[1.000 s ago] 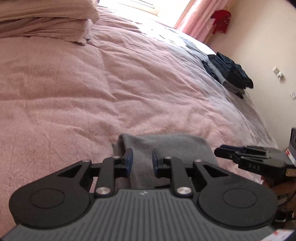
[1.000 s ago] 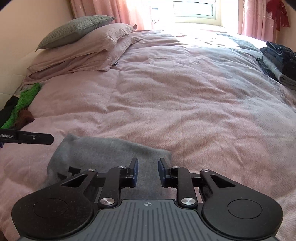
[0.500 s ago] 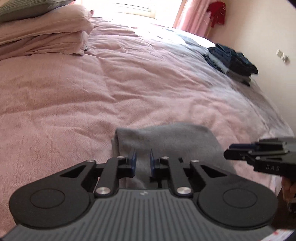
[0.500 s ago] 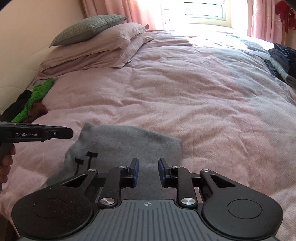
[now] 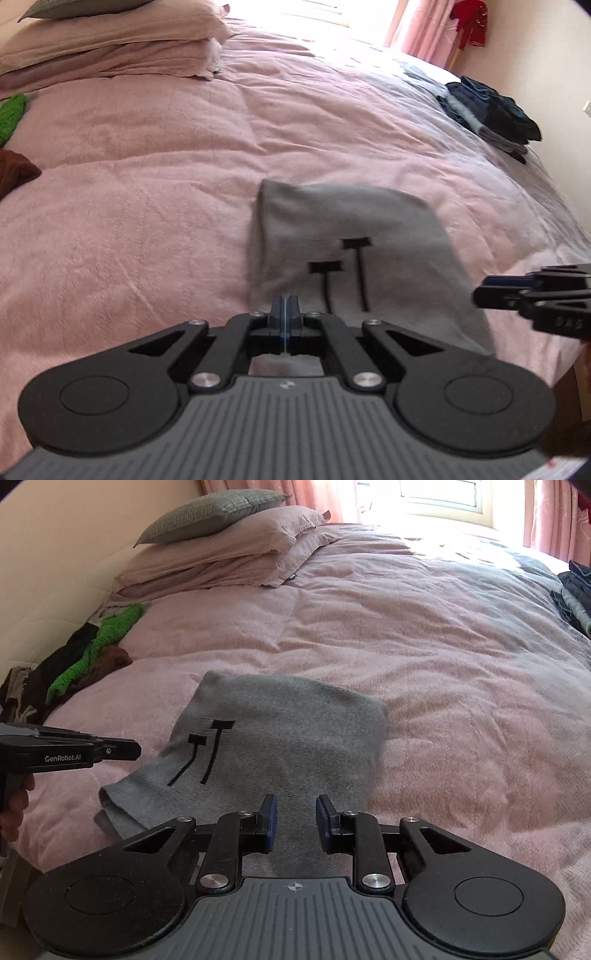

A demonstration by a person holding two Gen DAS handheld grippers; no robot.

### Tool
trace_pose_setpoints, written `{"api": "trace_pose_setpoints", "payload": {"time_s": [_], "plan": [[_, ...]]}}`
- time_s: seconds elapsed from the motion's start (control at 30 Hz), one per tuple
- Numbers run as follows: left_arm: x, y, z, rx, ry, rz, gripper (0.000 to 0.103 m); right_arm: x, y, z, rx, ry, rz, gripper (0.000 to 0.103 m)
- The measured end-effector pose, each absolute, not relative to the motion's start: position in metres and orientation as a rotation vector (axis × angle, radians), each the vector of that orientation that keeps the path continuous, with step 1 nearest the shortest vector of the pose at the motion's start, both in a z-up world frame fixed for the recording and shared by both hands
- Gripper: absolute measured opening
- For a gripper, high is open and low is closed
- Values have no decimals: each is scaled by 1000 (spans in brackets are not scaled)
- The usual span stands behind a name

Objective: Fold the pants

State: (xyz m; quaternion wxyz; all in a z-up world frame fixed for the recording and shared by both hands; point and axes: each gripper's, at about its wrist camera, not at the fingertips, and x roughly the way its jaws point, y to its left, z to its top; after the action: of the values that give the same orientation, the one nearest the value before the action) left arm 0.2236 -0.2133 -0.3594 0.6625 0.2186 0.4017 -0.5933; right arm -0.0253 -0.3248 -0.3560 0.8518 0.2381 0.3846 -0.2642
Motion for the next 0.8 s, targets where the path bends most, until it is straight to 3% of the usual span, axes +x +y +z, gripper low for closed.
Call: {"api": "trace_pose_setpoints", "payload": {"time_s": [0.13, 0.37, 0.47, 0.6, 0.8], "plan": [[203, -204, -386, 561, 980, -1281, 0, -25, -299, -383, 456, 926, -547, 21], [198, -177, -359, 495, 1128, -1133, 0, -47, -282, -374, 561, 1033, -597, 21], [180, -161, -334, 537, 1145, -1076, 15, -58, -273, -357, 620, 1045, -607, 22], [157, -133, -298, 563, 1166, -1068, 30, -75, -244, -317, 670, 977, -643, 55], [132, -92, -248, 616, 1132, -1101, 37, -92, -200, -263, 741, 922, -671, 59]]}}
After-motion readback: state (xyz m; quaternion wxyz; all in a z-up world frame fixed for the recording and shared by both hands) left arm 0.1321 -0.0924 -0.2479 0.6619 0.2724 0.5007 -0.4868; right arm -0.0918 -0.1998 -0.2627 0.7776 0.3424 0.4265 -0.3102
